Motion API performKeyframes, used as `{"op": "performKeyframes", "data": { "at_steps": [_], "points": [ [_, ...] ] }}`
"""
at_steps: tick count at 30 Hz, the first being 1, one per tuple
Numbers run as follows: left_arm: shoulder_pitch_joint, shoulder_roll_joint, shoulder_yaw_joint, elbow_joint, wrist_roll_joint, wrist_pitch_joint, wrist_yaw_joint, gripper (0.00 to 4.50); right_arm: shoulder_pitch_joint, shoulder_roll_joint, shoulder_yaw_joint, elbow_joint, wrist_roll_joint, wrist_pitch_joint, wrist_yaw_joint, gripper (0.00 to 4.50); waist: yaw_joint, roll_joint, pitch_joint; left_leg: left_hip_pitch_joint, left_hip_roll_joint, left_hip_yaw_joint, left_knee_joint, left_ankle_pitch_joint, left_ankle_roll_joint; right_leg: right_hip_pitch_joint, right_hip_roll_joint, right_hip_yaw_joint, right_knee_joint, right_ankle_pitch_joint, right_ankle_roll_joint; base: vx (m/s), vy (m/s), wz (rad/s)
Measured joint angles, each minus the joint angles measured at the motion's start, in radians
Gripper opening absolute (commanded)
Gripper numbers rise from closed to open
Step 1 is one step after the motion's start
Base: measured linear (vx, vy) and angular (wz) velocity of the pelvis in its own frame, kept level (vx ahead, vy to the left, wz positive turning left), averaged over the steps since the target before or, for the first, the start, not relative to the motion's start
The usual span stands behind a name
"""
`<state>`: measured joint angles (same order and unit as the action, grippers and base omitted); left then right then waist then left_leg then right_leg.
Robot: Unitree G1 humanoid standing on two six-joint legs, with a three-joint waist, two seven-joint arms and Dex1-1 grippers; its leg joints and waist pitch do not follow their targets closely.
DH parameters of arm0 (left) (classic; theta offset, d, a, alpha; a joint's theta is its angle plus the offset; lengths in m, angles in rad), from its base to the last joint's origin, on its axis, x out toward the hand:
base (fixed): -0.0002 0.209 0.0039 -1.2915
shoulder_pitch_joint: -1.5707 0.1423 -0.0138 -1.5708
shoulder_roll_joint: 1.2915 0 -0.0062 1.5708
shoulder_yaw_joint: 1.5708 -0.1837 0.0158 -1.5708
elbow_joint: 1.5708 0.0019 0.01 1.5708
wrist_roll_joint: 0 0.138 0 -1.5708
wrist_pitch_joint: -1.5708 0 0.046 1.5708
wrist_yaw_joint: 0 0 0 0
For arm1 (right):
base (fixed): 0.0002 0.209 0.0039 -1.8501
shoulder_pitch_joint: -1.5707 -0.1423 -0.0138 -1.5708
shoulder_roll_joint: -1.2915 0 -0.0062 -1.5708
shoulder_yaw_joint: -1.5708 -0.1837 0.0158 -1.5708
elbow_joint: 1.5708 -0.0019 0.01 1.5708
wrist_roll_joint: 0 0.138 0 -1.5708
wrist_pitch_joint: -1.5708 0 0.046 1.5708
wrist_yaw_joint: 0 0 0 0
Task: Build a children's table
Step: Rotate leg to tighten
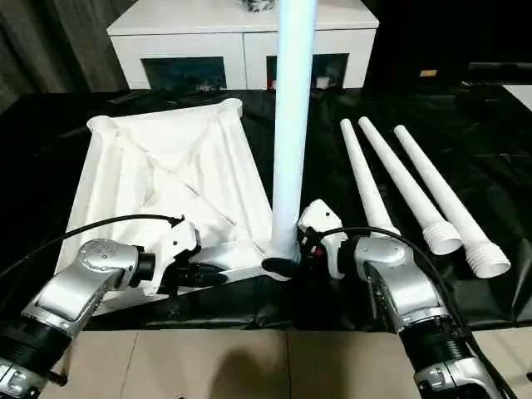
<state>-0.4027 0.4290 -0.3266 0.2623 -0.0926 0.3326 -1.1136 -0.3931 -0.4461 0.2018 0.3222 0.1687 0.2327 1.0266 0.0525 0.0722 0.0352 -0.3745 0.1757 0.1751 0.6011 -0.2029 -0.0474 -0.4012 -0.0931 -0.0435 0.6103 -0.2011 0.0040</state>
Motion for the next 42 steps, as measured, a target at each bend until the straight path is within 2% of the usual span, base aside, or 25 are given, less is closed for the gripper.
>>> {"op": "performKeyframes", "data": {
  "at_steps": [3,4,10,14,16,20,25,29,31,32,35,37,40,42],
  "points": [
    [0.000,0.000,0.000,0.000,0.000,0.000,0.000,0.00,0.000,0.004,0.002,0.000,0.000,0.000,0.008,3.30,0.000,0.000,0.000,0.000,0.000,0.000,0.000,0.000,0.000,0.000,0.000,0.000,0.000,0.000,0.000,0.000,0.000,0.00],
    [0.000,0.000,0.000,0.000,0.000,0.000,0.000,0.00,0.000,0.004,0.002,0.000,0.002,0.000,0.008,3.03,0.000,0.000,0.000,0.000,0.000,0.000,0.000,0.000,0.000,0.000,0.000,0.000,0.000,0.000,0.000,0.000,0.000,0.00],
    [0.000,0.001,0.005,0.002,0.001,0.000,0.004,0.00,0.005,0.027,-0.004,0.003,0.009,0.000,-0.016,2.77,0.000,-0.001,0.000,0.000,0.000,0.000,0.001,0.000,0.000,0.000,0.000,0.000,0.001,0.000,0.000,0.000,0.000,0.00],
    [-0.024,-0.046,0.020,0.044,0.021,0.005,0.085,0.00,-0.001,0.123,-0.059,0.054,-0.006,0.001,-0.196,2.75,-0.019,-0.001,0.000,0.002,0.000,0.000,0.001,0.000,-0.001,0.001,0.001,0.001,0.002,0.001,-0.001,0.000,0.000,0.00],
    [-0.042,-0.081,0.022,0.066,0.039,0.016,0.139,0.00,-0.012,0.168,-0.087,0.080,-0.010,0.011,-0.293,2.74,-0.022,-0.001,0.000,0.004,0.000,0.000,0.001,-0.003,-0.006,0.002,0.001,0.002,0.002,0.002,-0.002,0.000,0.000,0.00],
    [-0.099,-0.169,0.025,0.129,0.071,0.061,0.266,0.00,-0.051,0.272,-0.139,0.128,-0.033,0.050,-0.543,2.74,-0.023,-0.001,0.000,0.007,0.000,0.000,0.000,-0.003,-0.007,0.005,0.001,0.002,0.002,0.002,-0.002,0.000,0.000,0.00],
    [-0.170,-0.288,0.032,0.223,0.100,0.114,0.426,0.00,-0.120,0.384,-0.210,0.218,-0.078,0.059,-0.844,2.74,-0.022,0.000,-0.002,0.009,-0.002,0.000,0.000,-0.003,-0.007,0.009,0.001,0.004,-0.001,0.002,-0.001,0.000,0.000,0.00],
    [-0.207,-0.363,0.037,0.288,0.113,0.119,0.517,0.00,-0.179,0.429,-0.242,0.314,-0.099,0.025,-0.998,2.74,-0.021,0.004,-0.004,0.012,-0.003,0.000,-0.001,-0.003,-0.007,0.016,0.000,0.005,-0.005,0.002,-0.001,0.000,0.000,0.00],
    [-0.218,-0.373,0.038,0.304,0.116,0.119,0.526,0.00,-0.187,0.431,-0.250,0.339,-0.100,0.000,-1.001,2.74,-0.020,0.004,-0.005,0.013,-0.003,0.000,-0.003,-0.003,-0.007,0.018,0.000,0.004,-0.008,0.002,-0.001,0.000,0.000,0.00],
    [-0.218,-0.373,0.038,0.304,0.116,0.119,0.526,0.00,-0.187,0.431,-0.252,0.346,-0.100,-0.014,-0.997,3.30,-0.021,0.005,-0.005,0.012,-0.003,0.000,-0.004,-0.003,-0.007,0.019,0.000,0.004,-0.011,0.002,-0.001,0.000,0.000,0.00],
    [-0.218,-0.368,0.047,0.304,0.118,0.113,0.532,0.00,-0.187,0.437,-0.253,0.347,-0.099,-0.027,-0.972,3.52,-0.023,0.006,-0.005,0.010,-0.003,0.000,-0.004,-0.003,-0.007,0.019,0.000,0.004,-0.011,0.003,-0.001,0.000,0.000,0.00],
    [-0.218,-0.349,0.056,0.305,0.117,0.109,0.538,0.00,-0.182,0.440,-0.245,0.346,-0.097,-0.029,-0.931,3.70,-0.033,0.005,-0.005,0.007,-0.003,-0.001,-0.004,-0.003,-0.007,0.018,0.000,0.003,-0.011,0.003,0.000,0.000,0.000,0.00],
    [-0.207,-0.323,0.055,0.293,0.114,0.094,0.503,0.00,-0.181,0.416,-0.227,0.339,-0.091,-0.025,-0.855,3.88,-0.043,0.005,-0.005,0.007,-0.002,-0.002,-0.006,-0.003,-0.007,0.017,0.000,0.002,-0.011,0.003,0.000,0.000,0.000,0.00],
    [-0.184,-0.290,0.055,0.258,0.103,0.093,0.459,0.00,-0.162,0.371,-0.189,0.306,-0.093,-0.019,-0.774,3.97,-0.047,0.005,-0.004,0.008,-0.002,-0.002,-0.009,-0.003,-0.007,0.017,0.000,0.000,-0.011,0.004,0.000,0.000,0.000,0.00]
  ]
}}
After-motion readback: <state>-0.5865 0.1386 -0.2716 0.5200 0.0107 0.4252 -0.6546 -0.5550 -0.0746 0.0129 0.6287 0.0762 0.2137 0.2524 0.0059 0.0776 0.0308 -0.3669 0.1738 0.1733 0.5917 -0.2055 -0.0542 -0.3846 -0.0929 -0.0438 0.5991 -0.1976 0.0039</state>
